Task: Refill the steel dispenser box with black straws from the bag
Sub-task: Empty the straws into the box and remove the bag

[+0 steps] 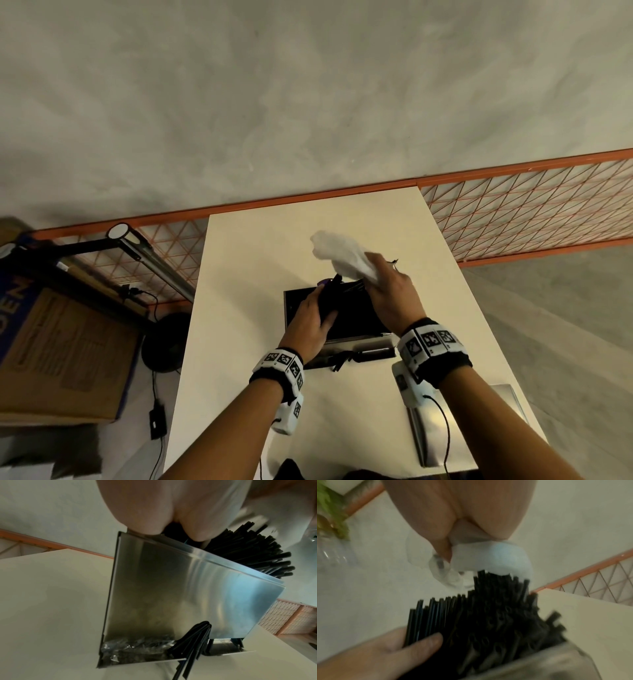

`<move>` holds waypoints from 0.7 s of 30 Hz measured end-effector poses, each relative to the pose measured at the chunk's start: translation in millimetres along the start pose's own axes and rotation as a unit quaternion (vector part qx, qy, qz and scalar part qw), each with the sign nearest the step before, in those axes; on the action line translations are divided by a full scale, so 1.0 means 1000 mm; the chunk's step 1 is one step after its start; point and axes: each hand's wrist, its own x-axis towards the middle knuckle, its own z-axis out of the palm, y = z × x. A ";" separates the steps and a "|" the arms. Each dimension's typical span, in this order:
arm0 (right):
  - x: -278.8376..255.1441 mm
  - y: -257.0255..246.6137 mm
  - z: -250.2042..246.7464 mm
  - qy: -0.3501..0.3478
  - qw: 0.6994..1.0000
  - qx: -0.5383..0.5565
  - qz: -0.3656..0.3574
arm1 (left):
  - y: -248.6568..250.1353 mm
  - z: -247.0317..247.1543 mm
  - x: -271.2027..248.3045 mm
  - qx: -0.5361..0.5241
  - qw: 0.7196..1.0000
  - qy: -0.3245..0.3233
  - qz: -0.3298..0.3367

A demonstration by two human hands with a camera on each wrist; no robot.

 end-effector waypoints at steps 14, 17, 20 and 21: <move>0.014 -0.059 -0.054 0.057 0.965 0.246 0.071 | 0.024 -0.029 -0.013 -0.127 0.991 0.030 -0.038; 0.012 -0.062 -0.039 -0.006 0.915 0.379 0.140 | 0.026 -0.039 -0.015 -0.169 0.981 0.087 -0.034; 0.003 -0.066 -0.007 -0.059 0.878 0.442 0.176 | 0.027 -0.050 -0.019 -0.184 0.975 0.115 -0.055; 0.001 -0.064 0.006 -0.075 0.880 0.431 0.183 | 0.029 -0.055 -0.022 -0.192 0.971 0.125 -0.067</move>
